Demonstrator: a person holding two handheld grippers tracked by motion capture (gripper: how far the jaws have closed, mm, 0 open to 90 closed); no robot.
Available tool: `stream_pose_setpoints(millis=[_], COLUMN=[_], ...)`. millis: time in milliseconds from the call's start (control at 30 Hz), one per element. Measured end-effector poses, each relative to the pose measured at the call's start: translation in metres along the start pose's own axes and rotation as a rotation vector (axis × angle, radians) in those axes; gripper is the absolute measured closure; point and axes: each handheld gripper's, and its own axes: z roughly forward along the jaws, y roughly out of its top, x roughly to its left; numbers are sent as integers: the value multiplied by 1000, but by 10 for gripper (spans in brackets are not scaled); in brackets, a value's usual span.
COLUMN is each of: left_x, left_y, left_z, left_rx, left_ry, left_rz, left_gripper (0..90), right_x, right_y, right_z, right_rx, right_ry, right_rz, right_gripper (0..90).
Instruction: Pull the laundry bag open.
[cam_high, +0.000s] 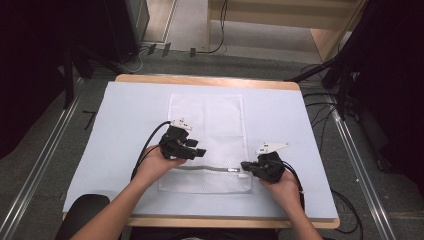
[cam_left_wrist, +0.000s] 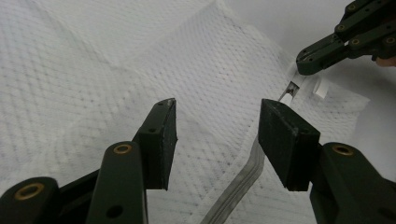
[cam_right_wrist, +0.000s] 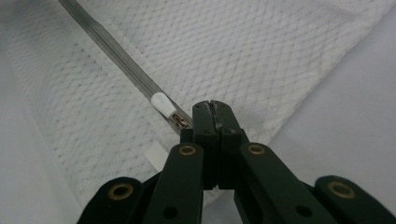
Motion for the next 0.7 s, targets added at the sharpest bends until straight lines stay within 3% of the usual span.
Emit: stream_pose_setpoints(millis=[167, 333, 700], left_x=[-8, -14, -31], left_y=[2, 4, 6], left_z=[8, 17, 40], left_rx=[11, 15, 52], left_ry=[-15, -41, -92], left_rz=[13, 14, 32], left_gripper=[490, 504, 612], right_x=[-1, 0, -1], right_y=[-2, -3, -4], right_z=[4, 6, 5], right_rx=[36, 30, 32], right_ry=[-3, -11, -8], right_rz=[-11, -52, -46], right_gripper=[900, 900, 900])
